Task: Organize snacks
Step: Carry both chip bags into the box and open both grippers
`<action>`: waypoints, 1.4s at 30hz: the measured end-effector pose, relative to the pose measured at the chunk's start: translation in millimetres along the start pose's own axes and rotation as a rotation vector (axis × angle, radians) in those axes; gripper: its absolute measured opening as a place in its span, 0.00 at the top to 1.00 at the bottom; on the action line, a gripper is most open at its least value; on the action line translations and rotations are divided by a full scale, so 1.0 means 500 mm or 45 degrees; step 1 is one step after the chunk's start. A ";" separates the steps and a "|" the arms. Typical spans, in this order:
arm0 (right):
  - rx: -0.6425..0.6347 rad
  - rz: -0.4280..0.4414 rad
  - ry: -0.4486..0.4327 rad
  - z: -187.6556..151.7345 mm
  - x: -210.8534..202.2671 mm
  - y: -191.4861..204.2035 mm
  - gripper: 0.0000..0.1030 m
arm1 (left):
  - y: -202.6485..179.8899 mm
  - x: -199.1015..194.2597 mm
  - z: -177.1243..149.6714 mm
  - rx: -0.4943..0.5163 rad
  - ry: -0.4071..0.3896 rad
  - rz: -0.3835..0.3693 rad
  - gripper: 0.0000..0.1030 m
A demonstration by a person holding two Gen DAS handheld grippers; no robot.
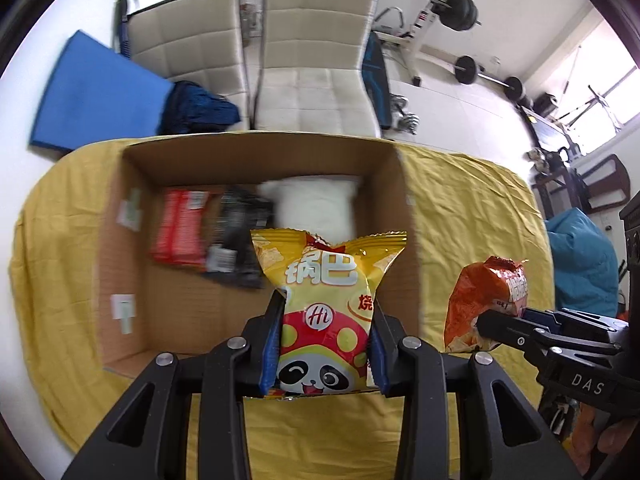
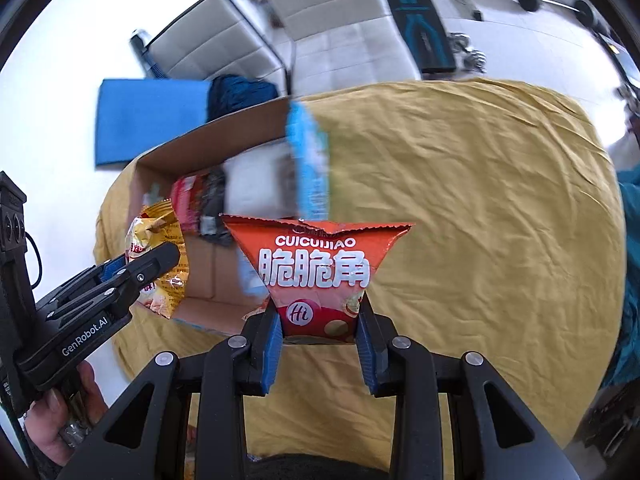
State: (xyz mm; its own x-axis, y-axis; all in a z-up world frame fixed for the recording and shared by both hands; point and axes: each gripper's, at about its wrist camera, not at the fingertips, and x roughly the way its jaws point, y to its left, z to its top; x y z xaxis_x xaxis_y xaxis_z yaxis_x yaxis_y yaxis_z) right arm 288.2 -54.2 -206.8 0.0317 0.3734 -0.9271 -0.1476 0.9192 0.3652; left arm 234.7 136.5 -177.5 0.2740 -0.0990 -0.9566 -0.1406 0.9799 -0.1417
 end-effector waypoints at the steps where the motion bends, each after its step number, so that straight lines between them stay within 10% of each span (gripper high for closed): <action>1: -0.020 0.006 0.009 0.002 0.014 0.031 0.67 | 0.022 -0.002 0.000 -0.012 -0.002 0.009 0.68; 14: -0.176 -0.005 0.187 0.017 0.262 0.319 0.67 | 0.260 0.140 -0.012 -0.189 0.217 -0.023 0.68; 23: -0.214 -0.102 0.349 0.013 0.418 0.322 0.67 | 0.290 0.259 -0.020 -0.183 0.414 -0.086 0.68; 42: -0.175 -0.160 0.447 0.024 0.496 0.287 0.57 | 0.293 0.311 -0.028 -0.192 0.495 -0.117 0.65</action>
State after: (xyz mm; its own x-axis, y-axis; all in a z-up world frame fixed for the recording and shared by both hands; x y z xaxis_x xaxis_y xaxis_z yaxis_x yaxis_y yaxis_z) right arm 286.8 171.6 -383.2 -0.2782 0.1718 -0.9450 -0.2960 0.9207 0.2545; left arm 243.4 262.0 -350.6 -0.0832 -0.2708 -0.9590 -0.2780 0.9305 -0.2386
